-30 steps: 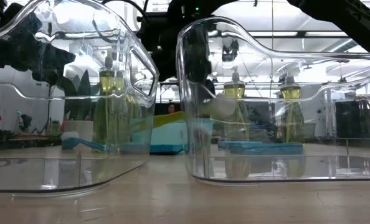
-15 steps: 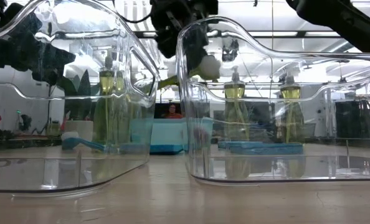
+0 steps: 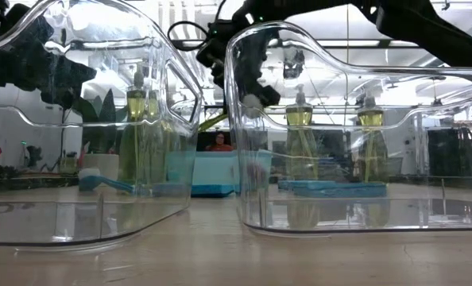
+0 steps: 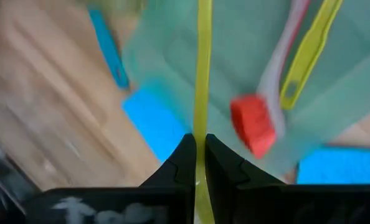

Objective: Pick & Place Kitchen Sink Supplies
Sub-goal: Put the green dish brush into the green bin

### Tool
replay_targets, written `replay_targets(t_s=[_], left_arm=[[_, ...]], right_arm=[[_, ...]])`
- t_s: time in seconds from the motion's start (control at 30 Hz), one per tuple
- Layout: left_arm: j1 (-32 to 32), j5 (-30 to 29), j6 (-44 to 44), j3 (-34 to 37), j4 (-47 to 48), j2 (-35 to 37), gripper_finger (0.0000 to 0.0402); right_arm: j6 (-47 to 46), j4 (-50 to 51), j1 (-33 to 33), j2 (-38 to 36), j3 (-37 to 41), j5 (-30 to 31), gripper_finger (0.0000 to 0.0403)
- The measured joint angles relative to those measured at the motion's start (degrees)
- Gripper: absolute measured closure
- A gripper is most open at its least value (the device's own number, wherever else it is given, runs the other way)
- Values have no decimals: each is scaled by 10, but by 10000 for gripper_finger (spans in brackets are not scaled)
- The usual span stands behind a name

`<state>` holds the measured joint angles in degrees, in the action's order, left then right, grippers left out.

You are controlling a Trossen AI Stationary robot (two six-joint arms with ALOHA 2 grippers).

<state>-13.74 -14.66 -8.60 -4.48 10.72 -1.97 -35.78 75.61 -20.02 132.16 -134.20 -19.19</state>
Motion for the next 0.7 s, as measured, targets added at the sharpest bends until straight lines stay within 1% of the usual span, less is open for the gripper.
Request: replay_targets(t_s=[0.17, 0.27, 0.47, 0.7], left_arm=[[0, 0, 0, 0, 0, 0, 392], [0, 0, 0, 0, 0, 0, 392], [0, 0, 0, 0, 0, 0, 392], [0, 0, 0, 0, 0, 0, 392]], right_arm=[[-54, -87, -14, 0, 13, 57, 390], [-83, -122, -19, 1, 33, 74, 390], [-98, -130, -22, 1, 101, 76, 390], [-108, -172, -27, 1, 168, 92, 390]])
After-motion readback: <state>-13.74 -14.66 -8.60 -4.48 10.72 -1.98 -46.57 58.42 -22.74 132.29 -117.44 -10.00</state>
